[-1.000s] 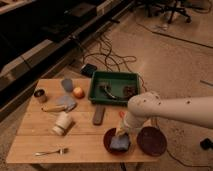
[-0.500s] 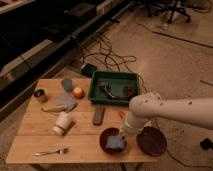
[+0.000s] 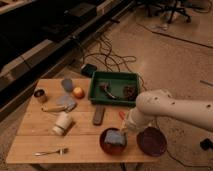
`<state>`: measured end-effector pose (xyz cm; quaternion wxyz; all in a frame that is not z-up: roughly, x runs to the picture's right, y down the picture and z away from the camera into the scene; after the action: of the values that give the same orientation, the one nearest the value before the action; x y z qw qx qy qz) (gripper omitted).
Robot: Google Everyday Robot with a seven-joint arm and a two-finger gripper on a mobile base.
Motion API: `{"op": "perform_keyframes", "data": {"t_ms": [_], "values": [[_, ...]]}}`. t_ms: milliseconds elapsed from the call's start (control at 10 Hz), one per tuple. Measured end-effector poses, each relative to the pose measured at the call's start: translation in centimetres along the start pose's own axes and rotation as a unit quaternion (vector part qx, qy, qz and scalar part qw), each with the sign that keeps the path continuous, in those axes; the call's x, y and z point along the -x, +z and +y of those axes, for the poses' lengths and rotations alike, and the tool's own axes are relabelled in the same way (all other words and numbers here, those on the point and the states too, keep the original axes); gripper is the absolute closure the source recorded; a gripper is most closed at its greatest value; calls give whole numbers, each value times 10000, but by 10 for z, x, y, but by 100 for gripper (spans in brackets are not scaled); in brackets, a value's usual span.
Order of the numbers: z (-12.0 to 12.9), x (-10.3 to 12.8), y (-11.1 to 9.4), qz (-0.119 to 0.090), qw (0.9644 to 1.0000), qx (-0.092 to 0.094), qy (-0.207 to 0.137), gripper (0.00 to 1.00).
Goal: Place sponge in table surface
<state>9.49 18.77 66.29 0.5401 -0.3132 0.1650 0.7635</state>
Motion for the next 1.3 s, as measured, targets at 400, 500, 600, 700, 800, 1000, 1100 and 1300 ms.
{"op": "perform_keyframes", "data": {"t_ms": [400, 500, 600, 700, 800, 1000, 1100, 1300], "values": [[28, 3, -74, -331, 9992, 179, -129, 100], [31, 9, -84, -389, 9989, 228, -143, 100], [32, 16, -90, -422, 9987, 265, -140, 100], [29, 30, -94, -440, 9985, 323, -96, 100], [23, 46, -94, -445, 9984, 359, -31, 100], [14, 78, -92, -387, 9979, 512, 38, 100], [11, 93, -89, -354, 9973, 648, 57, 100], [11, 111, -77, -285, 9965, 785, 79, 100]]}}
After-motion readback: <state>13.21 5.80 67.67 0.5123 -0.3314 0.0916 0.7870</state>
